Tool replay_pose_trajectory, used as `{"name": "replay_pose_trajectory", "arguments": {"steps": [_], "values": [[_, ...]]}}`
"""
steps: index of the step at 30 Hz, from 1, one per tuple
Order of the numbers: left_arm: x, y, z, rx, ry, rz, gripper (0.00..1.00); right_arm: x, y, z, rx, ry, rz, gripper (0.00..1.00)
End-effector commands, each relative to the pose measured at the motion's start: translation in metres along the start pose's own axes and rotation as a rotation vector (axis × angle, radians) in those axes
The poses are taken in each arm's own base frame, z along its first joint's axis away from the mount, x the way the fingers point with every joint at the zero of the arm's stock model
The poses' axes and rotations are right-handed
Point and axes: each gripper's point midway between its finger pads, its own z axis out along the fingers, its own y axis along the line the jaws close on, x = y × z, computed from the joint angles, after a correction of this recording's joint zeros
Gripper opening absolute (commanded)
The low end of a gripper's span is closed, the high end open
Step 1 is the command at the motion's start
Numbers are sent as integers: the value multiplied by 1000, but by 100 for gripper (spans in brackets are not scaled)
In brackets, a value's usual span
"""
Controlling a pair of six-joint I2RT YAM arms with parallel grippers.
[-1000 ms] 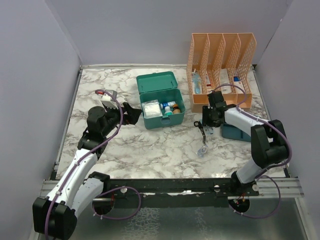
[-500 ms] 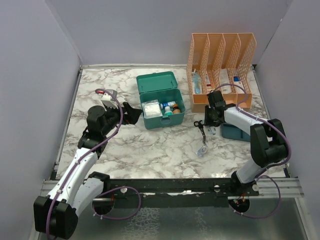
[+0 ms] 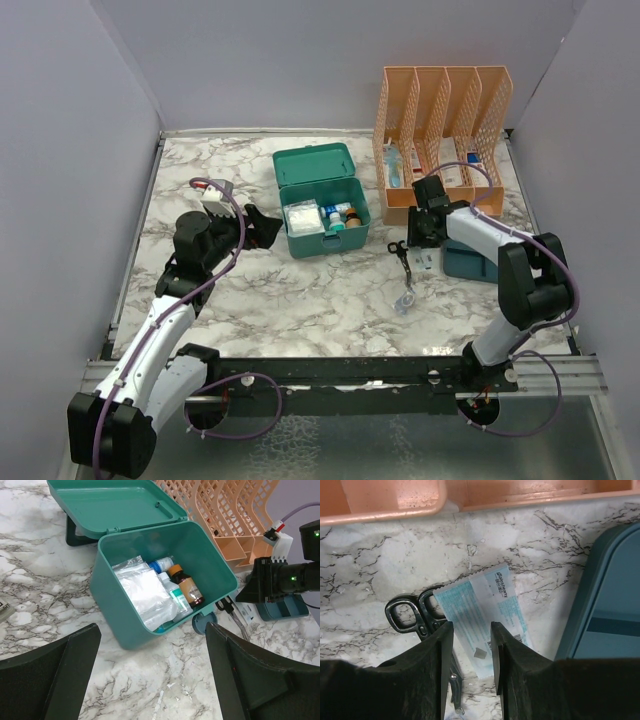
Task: Organize the medicine kit
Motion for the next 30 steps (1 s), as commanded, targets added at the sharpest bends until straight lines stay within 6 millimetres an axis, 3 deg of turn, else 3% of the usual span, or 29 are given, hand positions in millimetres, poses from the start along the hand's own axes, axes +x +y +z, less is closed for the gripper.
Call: {"name": "replay_pose_trajectory", "arguments": {"steps": [1, 12, 15, 20, 30], "values": [[-17, -2, -3, -6, -44, 23, 89, -15, -10, -8, 63, -52, -10, 36], [-17, 1, -3, -17, -48, 18, 89, 12, -12, 21, 66, 34, -8, 36], [-17, 1, -4, -19, -51, 19, 89, 18, -9, 23, 45, 48, 3, 28], [-20, 0, -5, -19, -59, 21, 89, 15, -8, 14, 35, 21, 33, 2], [-23, -2, -7, -14, -77, 21, 89, -15, -17, -30, 64, -141, 167, 1]]}}
